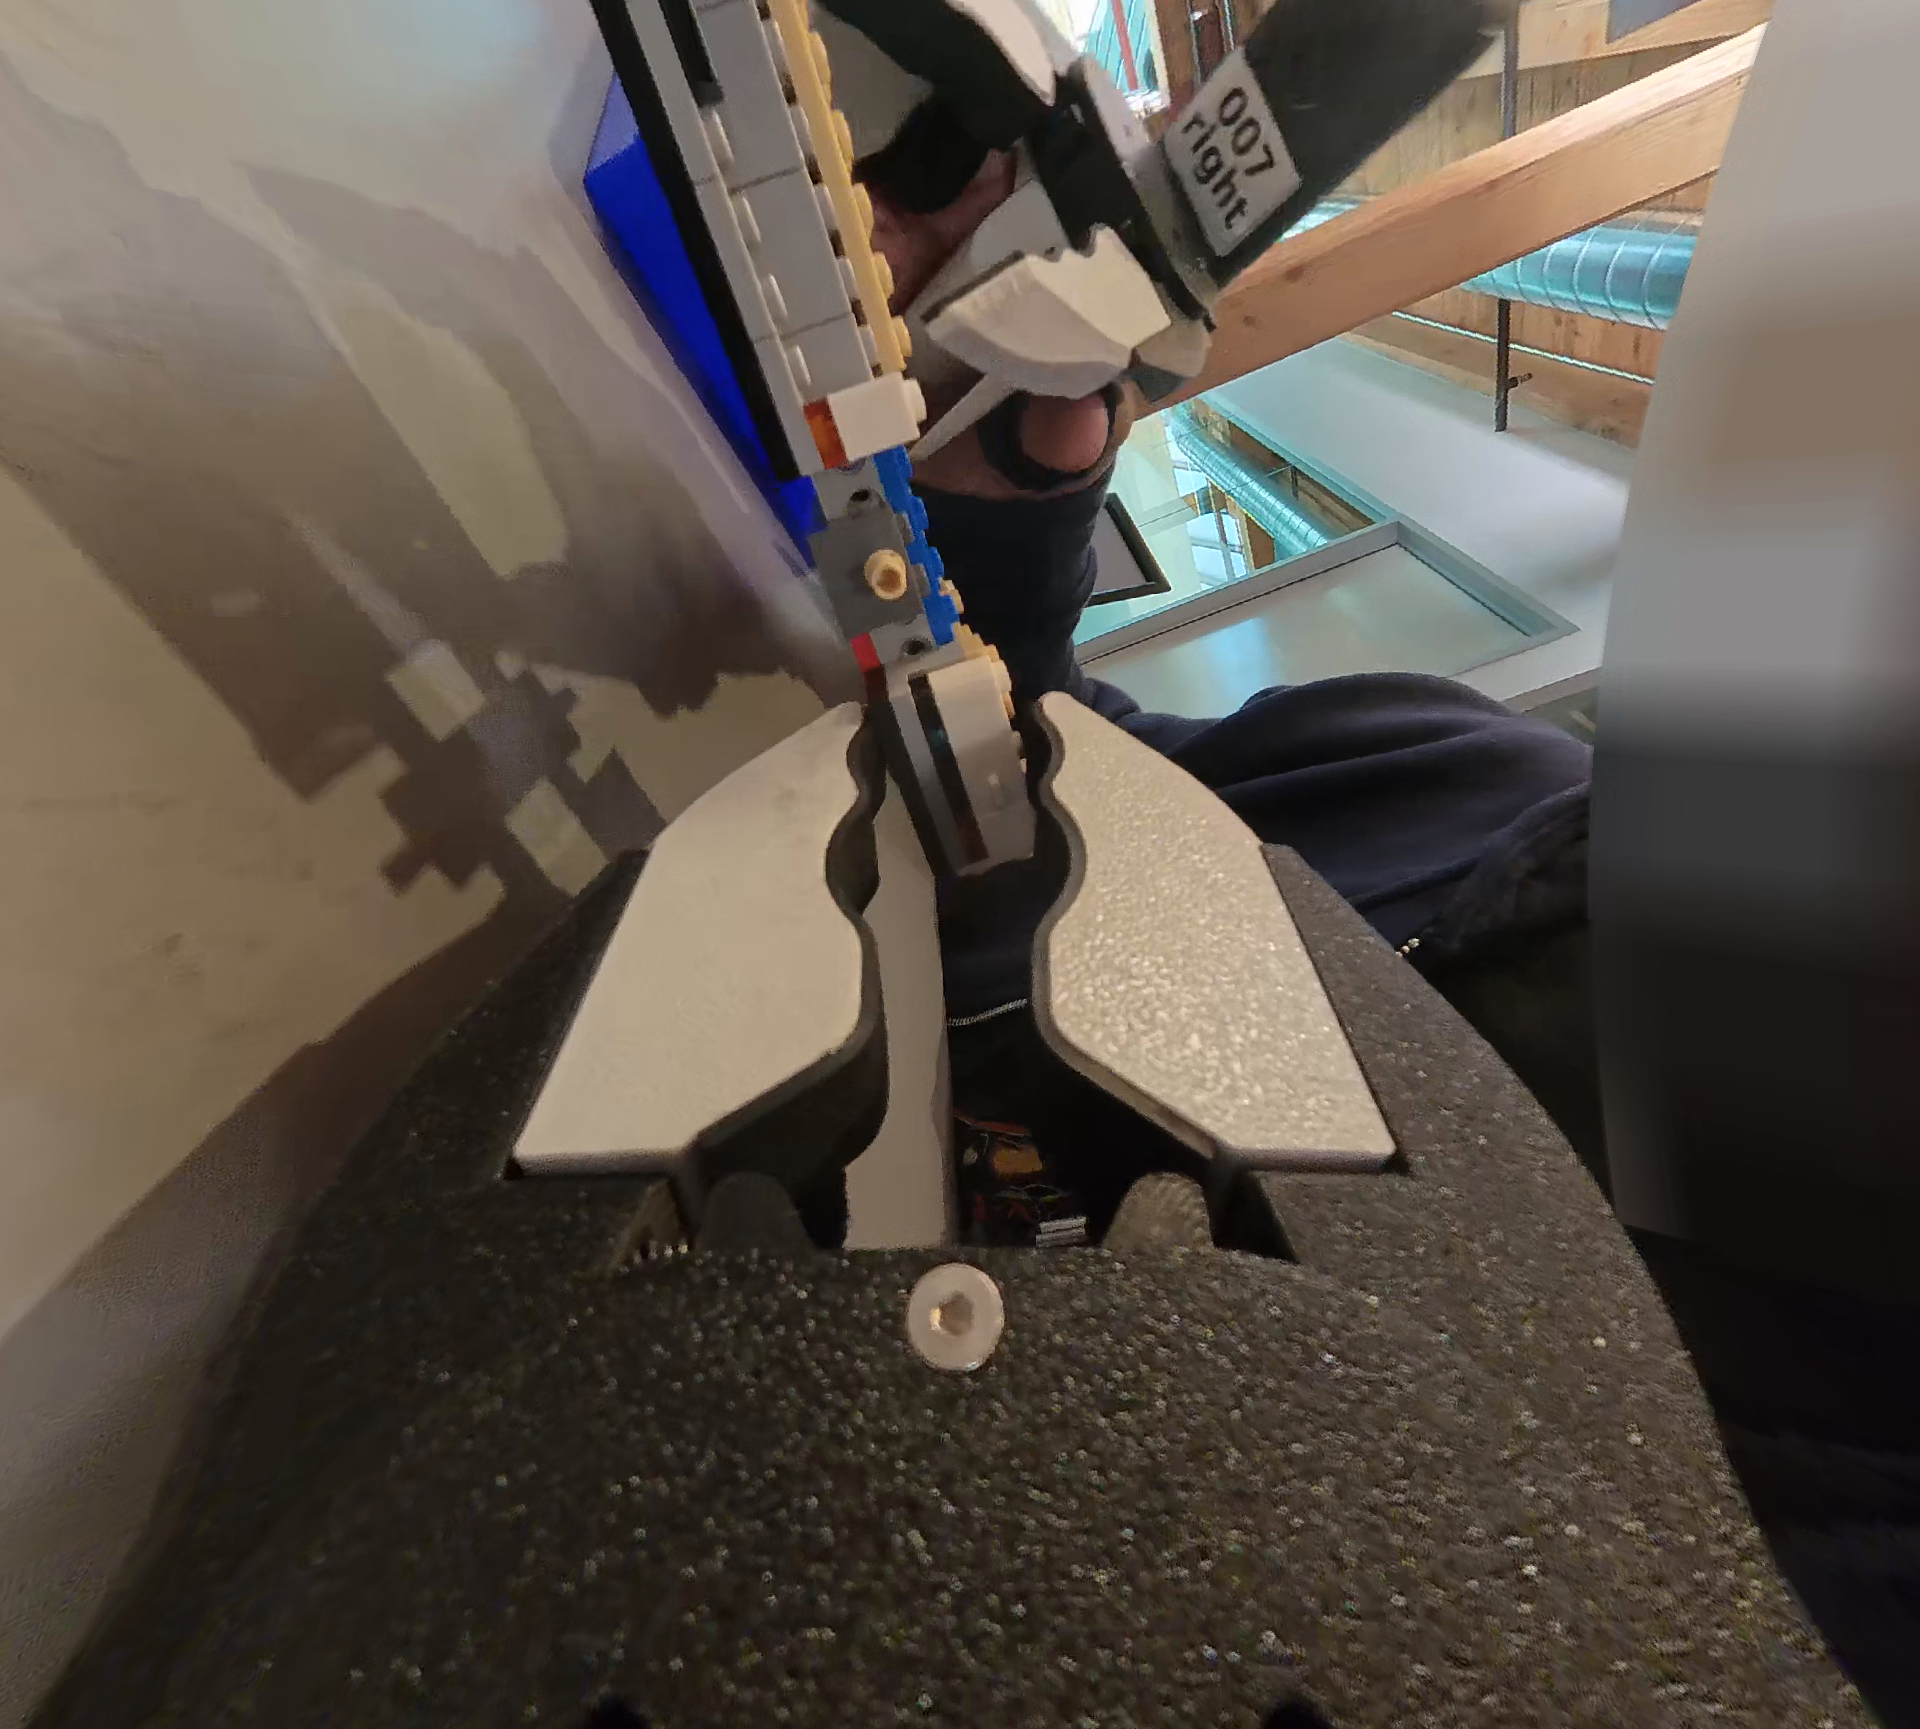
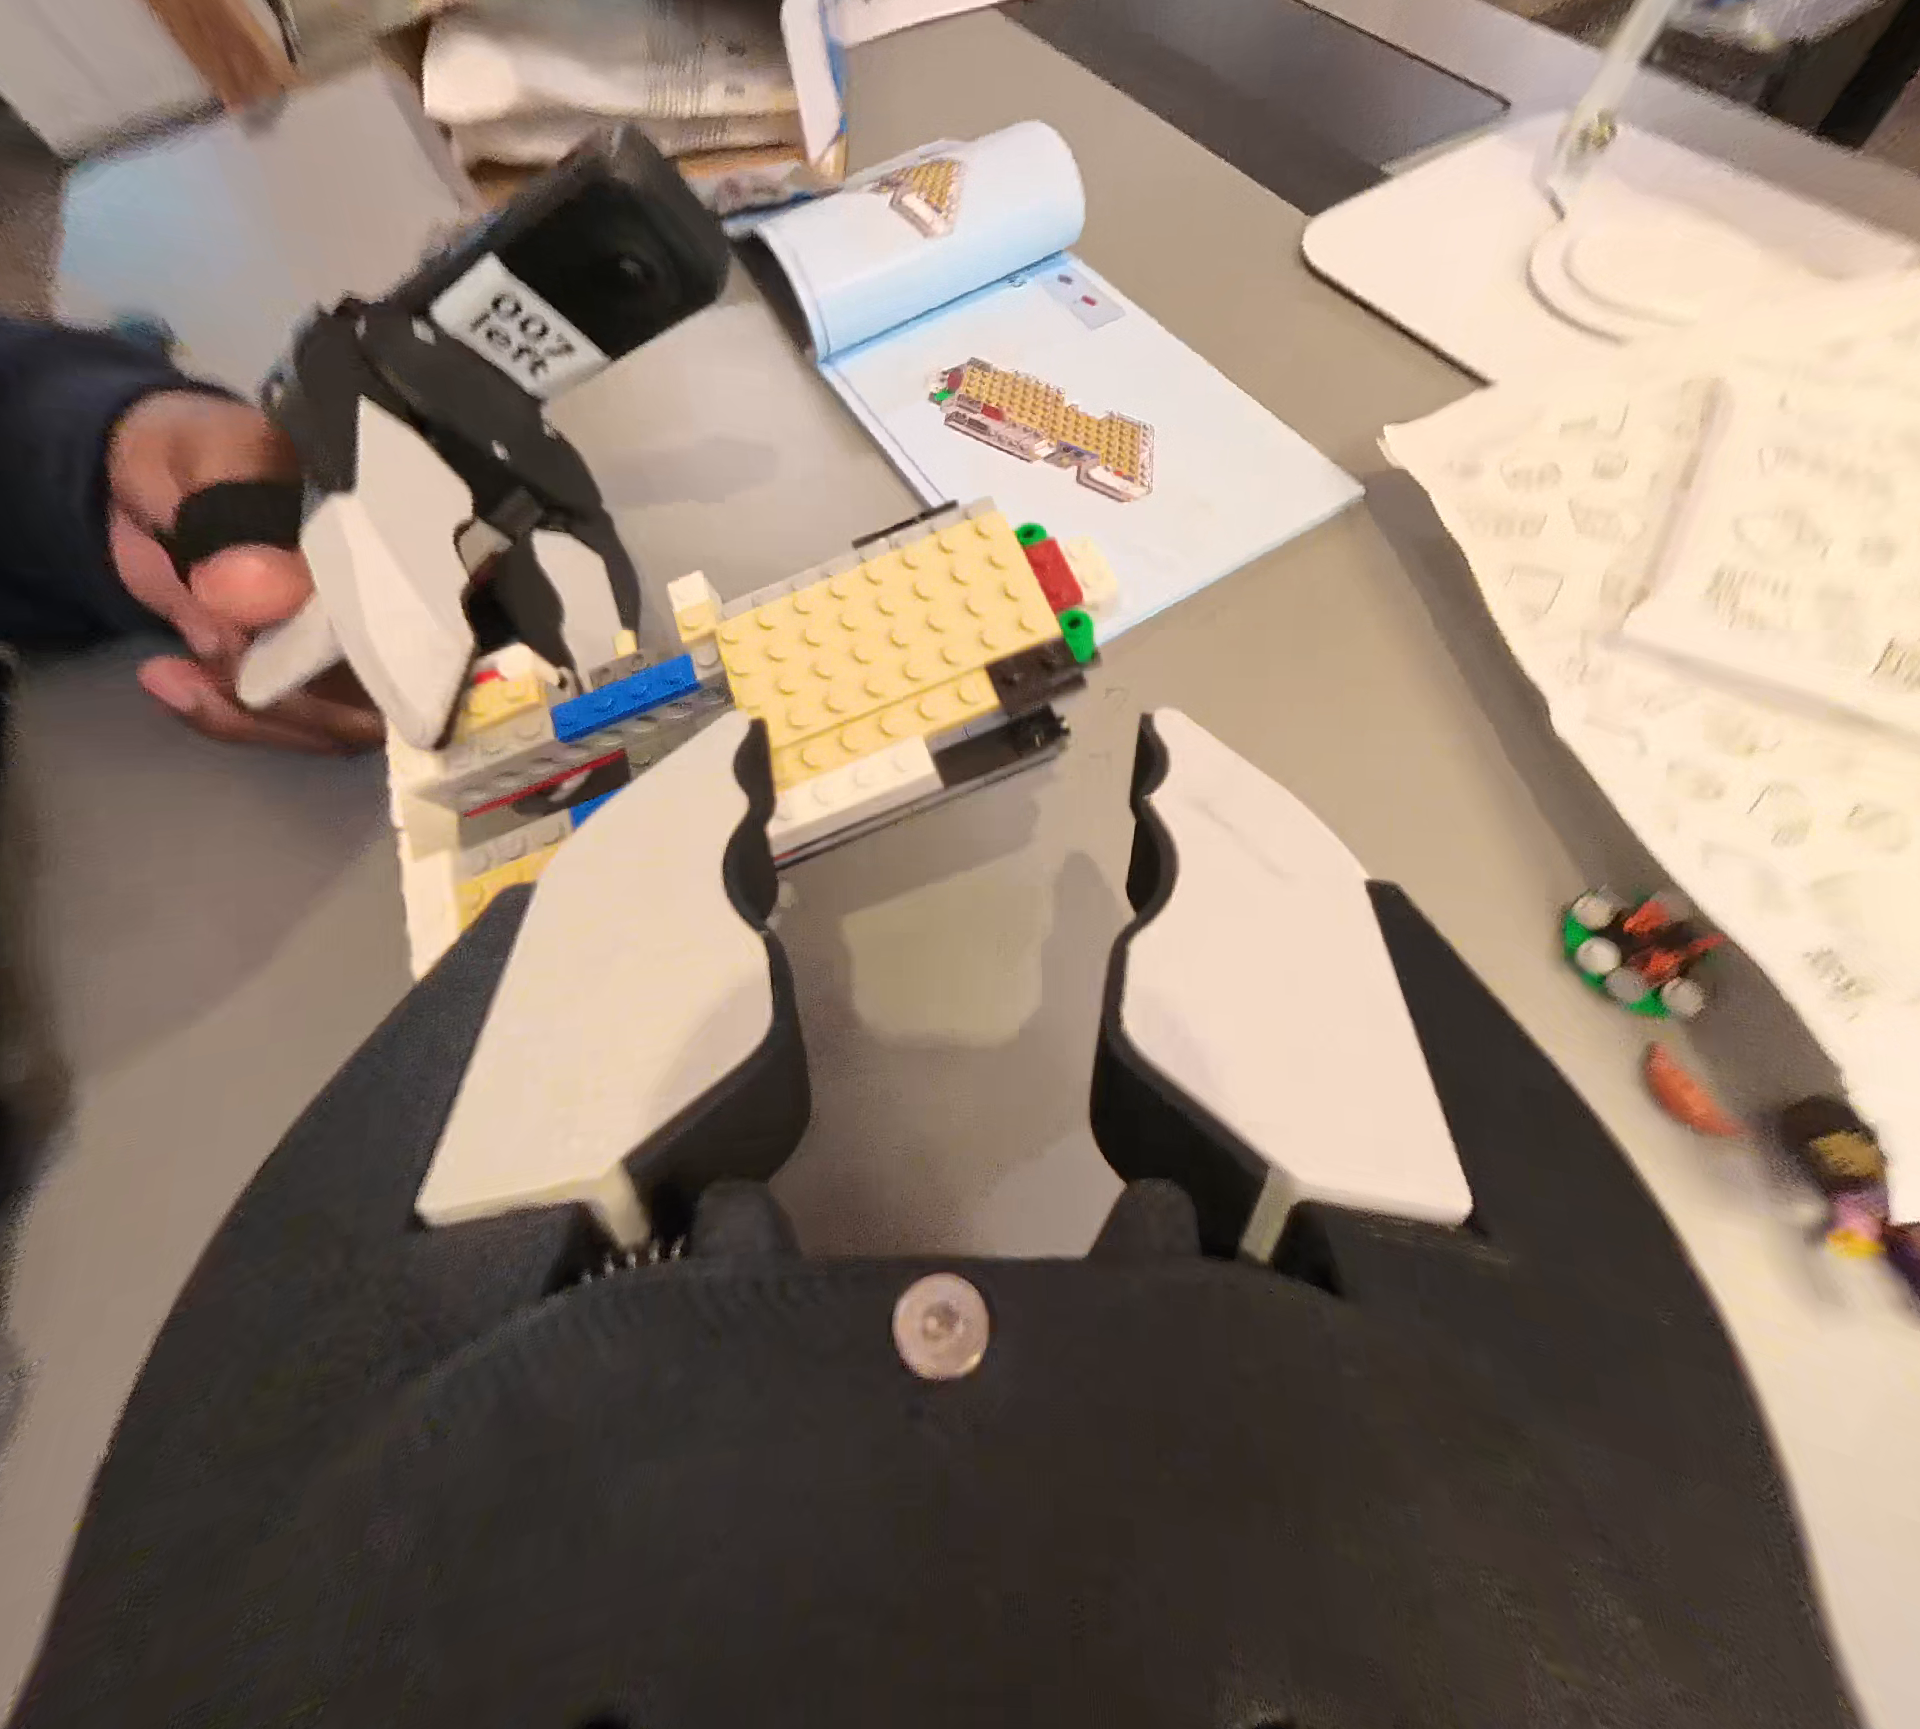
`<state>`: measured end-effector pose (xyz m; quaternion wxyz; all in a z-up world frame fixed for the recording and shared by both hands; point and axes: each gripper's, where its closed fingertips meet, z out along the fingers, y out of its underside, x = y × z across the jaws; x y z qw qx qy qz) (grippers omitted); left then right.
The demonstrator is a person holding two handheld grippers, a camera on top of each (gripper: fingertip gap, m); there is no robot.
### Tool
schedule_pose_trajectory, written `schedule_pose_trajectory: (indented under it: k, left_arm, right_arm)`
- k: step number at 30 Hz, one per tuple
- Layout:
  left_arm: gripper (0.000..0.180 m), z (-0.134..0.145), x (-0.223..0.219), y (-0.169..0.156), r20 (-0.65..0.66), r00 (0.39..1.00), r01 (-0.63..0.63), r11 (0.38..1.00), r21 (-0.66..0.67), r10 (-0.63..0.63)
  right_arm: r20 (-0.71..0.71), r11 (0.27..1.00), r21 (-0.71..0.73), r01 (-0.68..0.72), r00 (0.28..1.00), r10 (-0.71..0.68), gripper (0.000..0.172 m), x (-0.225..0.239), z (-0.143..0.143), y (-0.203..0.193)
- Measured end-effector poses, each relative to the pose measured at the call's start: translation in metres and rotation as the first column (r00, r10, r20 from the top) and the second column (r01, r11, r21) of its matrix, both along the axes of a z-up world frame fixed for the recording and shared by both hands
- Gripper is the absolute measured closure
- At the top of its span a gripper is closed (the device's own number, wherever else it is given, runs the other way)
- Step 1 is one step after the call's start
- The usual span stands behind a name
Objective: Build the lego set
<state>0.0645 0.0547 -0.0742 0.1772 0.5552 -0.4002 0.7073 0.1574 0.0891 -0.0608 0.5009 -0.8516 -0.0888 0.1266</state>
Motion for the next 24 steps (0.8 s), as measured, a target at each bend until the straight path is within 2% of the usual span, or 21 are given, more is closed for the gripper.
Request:
schedule_pose_trajectory:
  k: [3,6,10,17,24]
  left_arm:
    - [0.155,0.004,0.001,0.004,0.020,1.000,-0.013,1.000,-0.010,0.013]
    - [0.155,0.011,0.001,0.008,0.047,0.999,-0.023,0.999,-0.028,0.025]
    - [0.155,0.013,0.001,0.012,0.068,0.997,-0.032,0.999,-0.022,0.034]
    - [0.155,0.009,-0.004,0.007,0.060,0.998,0.023,1.000,0.014,-0.024]
    - [0.155,0.010,-0.018,-0.008,0.073,0.987,0.139,0.989,0.050,-0.142]
  right_arm:
    - [-0.203,0.998,-0.030,0.053,0.978,-0.058,0.105,0.006,-0.002,-0.001]
    - [-0.397,0.997,-0.042,0.060,0.915,-0.072,0.106,0.004,-0.003,0.000]
    - [-0.544,0.998,-0.045,0.048,0.837,-0.065,0.107,0.000,-0.003,0.003]
    - [-0.517,0.998,-0.034,0.058,0.853,-0.067,0.106,0.004,0.000,0.002]
    - [-0.553,0.999,-0.047,-0.009,0.833,-0.019,0.104,-0.002,0.000,-0.004]
